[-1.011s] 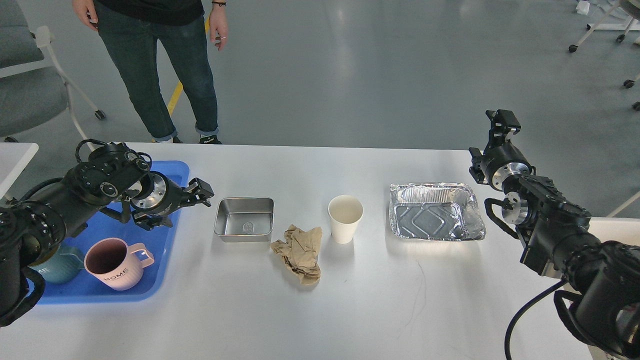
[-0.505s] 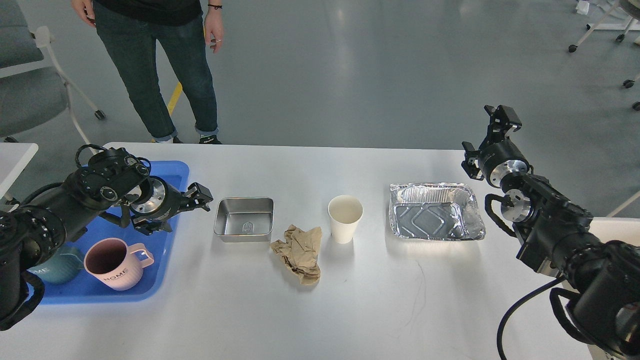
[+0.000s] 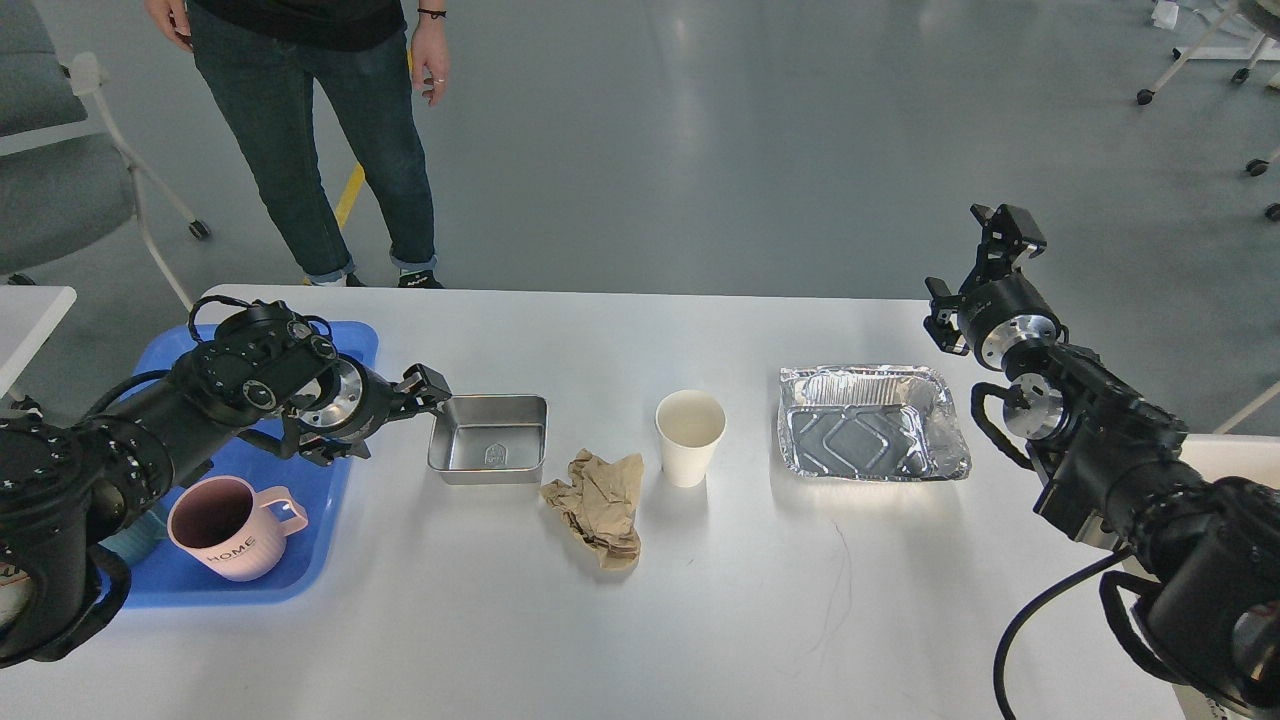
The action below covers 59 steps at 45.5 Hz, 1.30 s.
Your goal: Tidy desktop
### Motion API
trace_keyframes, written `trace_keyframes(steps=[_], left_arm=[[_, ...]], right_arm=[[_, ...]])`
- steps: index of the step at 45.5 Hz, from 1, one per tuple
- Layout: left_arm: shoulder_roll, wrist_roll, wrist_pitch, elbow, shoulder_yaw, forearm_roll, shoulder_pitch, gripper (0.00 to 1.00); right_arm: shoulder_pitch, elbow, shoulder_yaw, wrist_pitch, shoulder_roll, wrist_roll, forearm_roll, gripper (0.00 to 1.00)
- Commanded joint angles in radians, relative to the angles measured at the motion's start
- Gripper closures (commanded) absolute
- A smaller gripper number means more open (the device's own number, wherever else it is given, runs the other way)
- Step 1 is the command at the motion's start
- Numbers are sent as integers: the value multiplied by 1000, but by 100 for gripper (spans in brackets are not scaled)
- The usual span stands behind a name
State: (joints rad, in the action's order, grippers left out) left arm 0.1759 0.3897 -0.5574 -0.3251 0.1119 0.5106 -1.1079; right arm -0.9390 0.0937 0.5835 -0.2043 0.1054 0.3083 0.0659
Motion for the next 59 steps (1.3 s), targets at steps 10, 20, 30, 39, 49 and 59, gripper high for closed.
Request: trace_keyframes(steps=[10, 20, 30, 39, 49, 59], left_arm=[[-39, -2, 8, 11, 0, -3, 11, 2], [-55, -2, 10, 11, 0, -3, 20, 3], [-52, -2, 10, 11, 0, -4, 29, 7], [-52, -15, 8, 11, 0, -4, 29, 18], [-52, -22, 7, 11, 0, -3, 29, 34], [-50, -20, 5, 11, 0, -3, 29, 39]], right_arm=[[8, -6, -2, 10, 0, 0, 2, 0], [11, -8, -2, 11, 0, -2, 2, 0], [17, -9, -4, 11, 0, -2, 2, 0], [23, -9, -4, 13, -1, -2, 2, 0], [31, -9, -4, 13, 0, -2, 2, 0], [37, -9, -4, 11, 0, -2, 2, 0]])
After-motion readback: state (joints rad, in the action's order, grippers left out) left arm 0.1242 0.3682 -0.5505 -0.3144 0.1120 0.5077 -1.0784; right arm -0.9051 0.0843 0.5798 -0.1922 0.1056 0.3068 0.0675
